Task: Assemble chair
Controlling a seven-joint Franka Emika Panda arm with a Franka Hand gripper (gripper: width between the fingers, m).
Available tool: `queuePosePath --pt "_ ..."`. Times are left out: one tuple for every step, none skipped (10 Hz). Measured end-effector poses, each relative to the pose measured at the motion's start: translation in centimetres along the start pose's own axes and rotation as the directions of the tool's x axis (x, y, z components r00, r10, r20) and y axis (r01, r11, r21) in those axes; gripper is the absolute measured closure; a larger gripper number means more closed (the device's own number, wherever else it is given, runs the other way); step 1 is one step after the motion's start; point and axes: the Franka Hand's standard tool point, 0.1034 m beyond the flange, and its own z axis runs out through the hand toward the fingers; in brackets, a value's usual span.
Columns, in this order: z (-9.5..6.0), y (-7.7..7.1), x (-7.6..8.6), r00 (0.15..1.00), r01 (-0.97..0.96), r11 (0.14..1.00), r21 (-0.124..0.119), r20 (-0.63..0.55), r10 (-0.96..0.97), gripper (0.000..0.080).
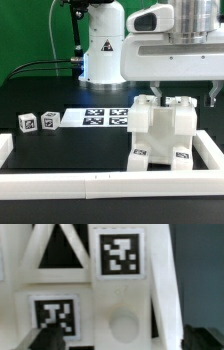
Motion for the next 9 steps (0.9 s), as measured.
queuePosePath --pt "0.2 0.0 0.1 1.0 0.008 1.0 -0.001 -0.004 -0.008 0.0161" --pt "0.1 0.0 0.3 1.0 0.02 1.0 0.0 -0.012 -0.02 0.0153" --pt "0.1 0.0 0.5 0.999 0.026 1.0 0.002 -0.018 -0.026 0.0153" --pt "0.1 0.0 0.7 0.999 0.028 1.0 0.003 -0.028 -0.028 0.0151" --pt "0.1 -0.1 0.7 0.999 0.028 1.0 0.003 -0.026 -0.028 0.0151" --pt "-0.2 -0.1 0.5 1.0 0.027 1.0 0.003 -0.015 -0.027 0.0151" --pt "-1.1 -0.1 0.3 1.0 0.023 1.0 0.004 0.006 -0.023 0.0151" --pt "-2.2 0.1 0.1 1.0 0.014 1.0 0.005 0.027 -0.014 0.0151" --pt "-3.9 0.6 -0.2 0.998 -0.019 1.0 0.005 0.055 0.019 0.0151"
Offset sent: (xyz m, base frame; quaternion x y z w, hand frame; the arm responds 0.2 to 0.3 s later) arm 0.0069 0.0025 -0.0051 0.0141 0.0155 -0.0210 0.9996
